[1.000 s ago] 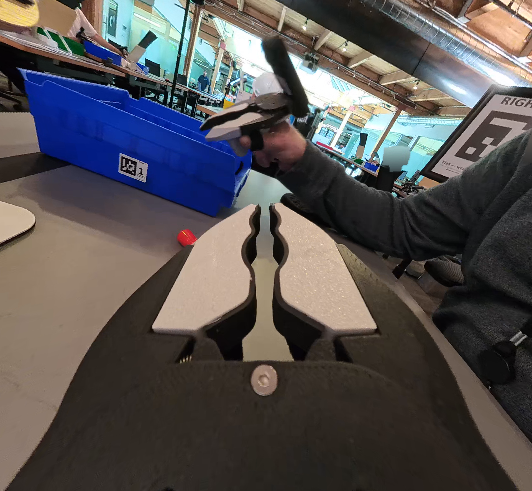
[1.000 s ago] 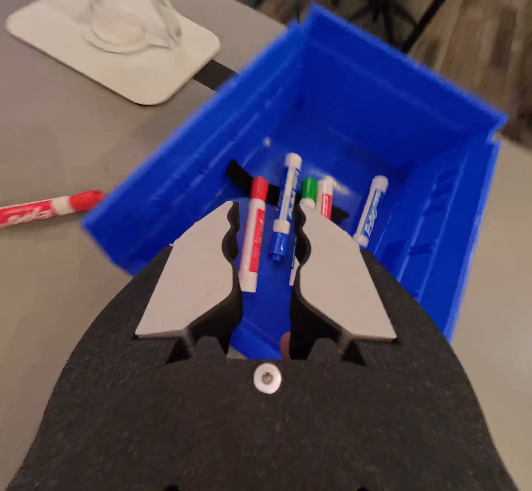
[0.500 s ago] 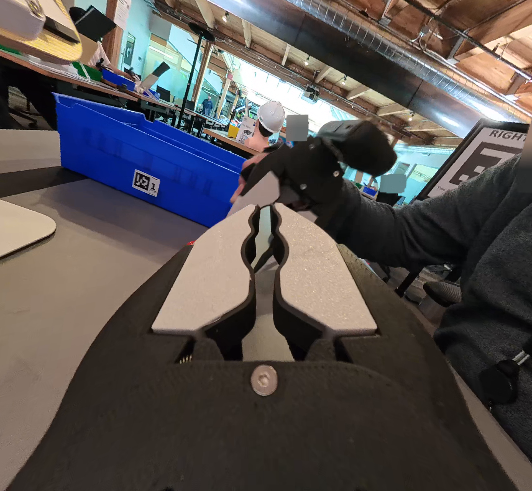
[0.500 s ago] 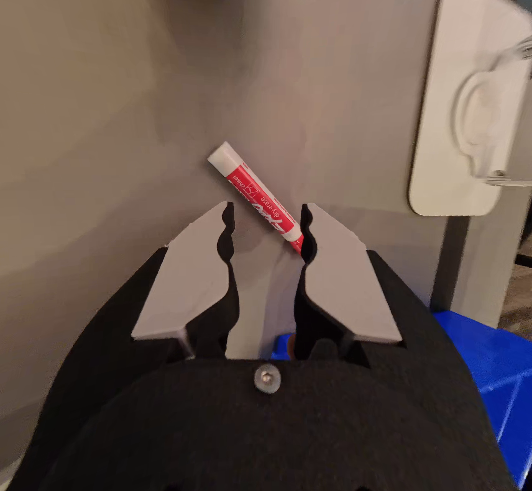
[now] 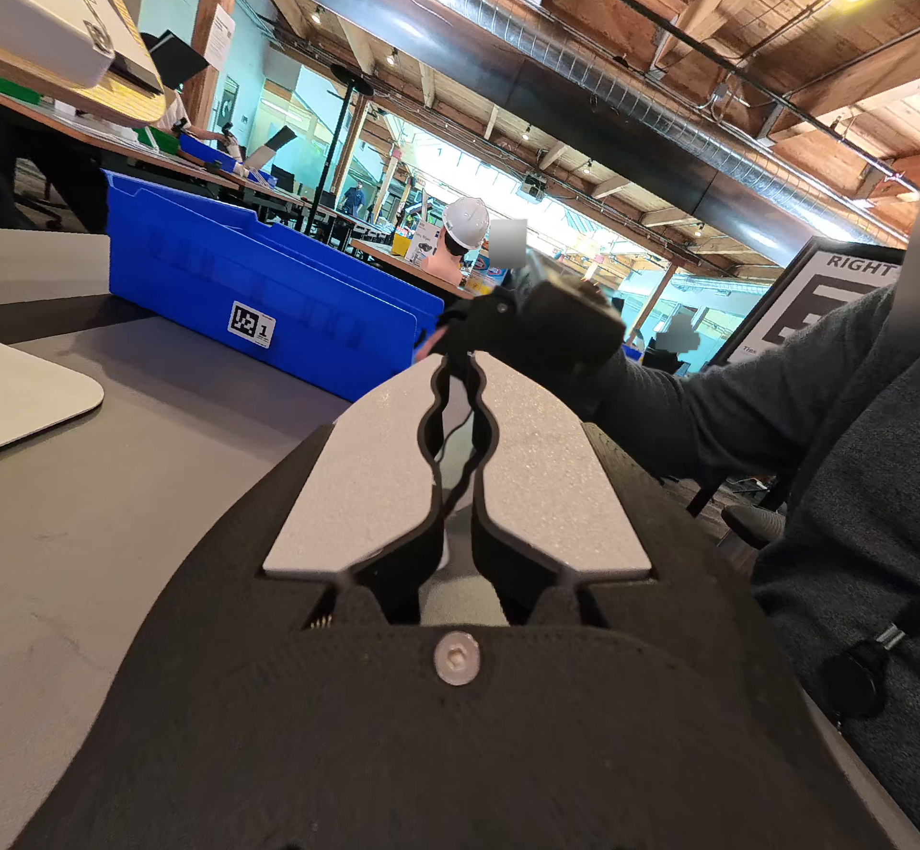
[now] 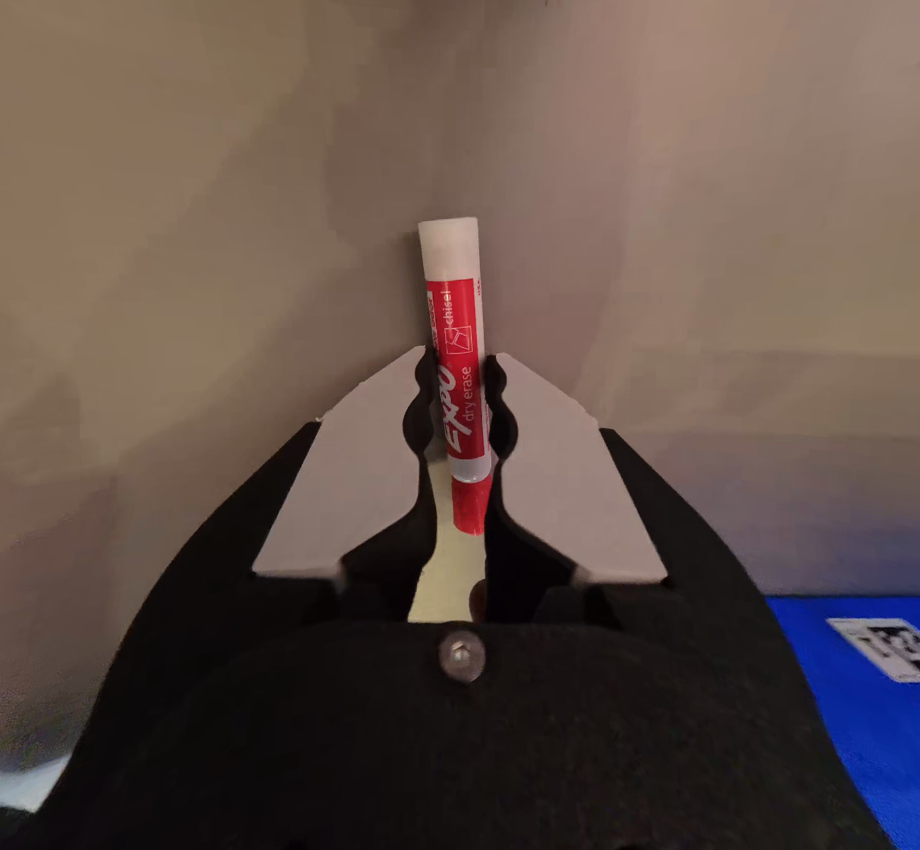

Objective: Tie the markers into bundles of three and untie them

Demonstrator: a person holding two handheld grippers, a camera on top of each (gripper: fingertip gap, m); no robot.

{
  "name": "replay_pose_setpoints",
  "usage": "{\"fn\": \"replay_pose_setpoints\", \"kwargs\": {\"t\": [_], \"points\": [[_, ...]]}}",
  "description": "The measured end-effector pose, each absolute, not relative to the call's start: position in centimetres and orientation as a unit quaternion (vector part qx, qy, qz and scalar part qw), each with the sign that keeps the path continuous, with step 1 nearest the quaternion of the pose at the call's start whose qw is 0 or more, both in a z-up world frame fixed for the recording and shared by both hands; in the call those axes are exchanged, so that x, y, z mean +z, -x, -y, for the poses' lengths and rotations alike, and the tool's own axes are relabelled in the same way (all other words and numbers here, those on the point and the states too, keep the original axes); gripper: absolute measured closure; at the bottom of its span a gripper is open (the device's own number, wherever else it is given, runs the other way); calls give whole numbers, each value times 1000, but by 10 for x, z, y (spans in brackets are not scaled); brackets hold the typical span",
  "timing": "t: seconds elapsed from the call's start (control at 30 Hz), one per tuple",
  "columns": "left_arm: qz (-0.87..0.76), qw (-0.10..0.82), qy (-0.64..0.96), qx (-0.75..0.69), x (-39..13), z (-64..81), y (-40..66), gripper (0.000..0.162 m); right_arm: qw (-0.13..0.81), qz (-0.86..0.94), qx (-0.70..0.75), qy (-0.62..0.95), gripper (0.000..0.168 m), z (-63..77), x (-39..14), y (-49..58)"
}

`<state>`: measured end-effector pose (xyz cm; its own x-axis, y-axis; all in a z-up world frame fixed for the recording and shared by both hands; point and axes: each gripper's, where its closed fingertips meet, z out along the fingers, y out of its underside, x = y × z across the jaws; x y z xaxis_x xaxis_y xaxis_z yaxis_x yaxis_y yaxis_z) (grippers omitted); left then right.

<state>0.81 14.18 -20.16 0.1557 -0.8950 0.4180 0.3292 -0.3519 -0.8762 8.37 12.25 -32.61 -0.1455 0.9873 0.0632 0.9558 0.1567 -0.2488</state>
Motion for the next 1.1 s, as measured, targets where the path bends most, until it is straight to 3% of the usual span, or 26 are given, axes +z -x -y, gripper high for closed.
{"fn": "replay_pose_setpoints", "kwargs": {"t": [0.03,0.17,0.33,0.6,0.67,0.73,0.97,1.1], "points": [[-250,512,563,-599,-201,-142,-8,157,126,740,93,655,150,-117,-318,-83],[-252,508,564,-600,-202,-142,-9,157,244,672,141,684,150,-121,-253,-97],[-266,505,570,-592,-205,-139,-14,158,394,509,75,761,150,-212,-185,-173],[-283,501,578,-579,-209,-137,-19,156,352,373,-10,858,149,-303,-245,-263],[-284,500,579,-578,-209,-137,-20,155,354,365,-18,861,131,-308,-252,-266],[-289,499,581,-575,-210,-136,-22,153,356,369,-22,858,126,-307,-254,-263],[-360,521,590,-502,-206,-124,-27,148,490,381,-30,783,139,-277,-209,-232],[-413,570,566,-429,-156,-102,-6,147,544,419,-14,727,148,-239,-195,-201]]}}
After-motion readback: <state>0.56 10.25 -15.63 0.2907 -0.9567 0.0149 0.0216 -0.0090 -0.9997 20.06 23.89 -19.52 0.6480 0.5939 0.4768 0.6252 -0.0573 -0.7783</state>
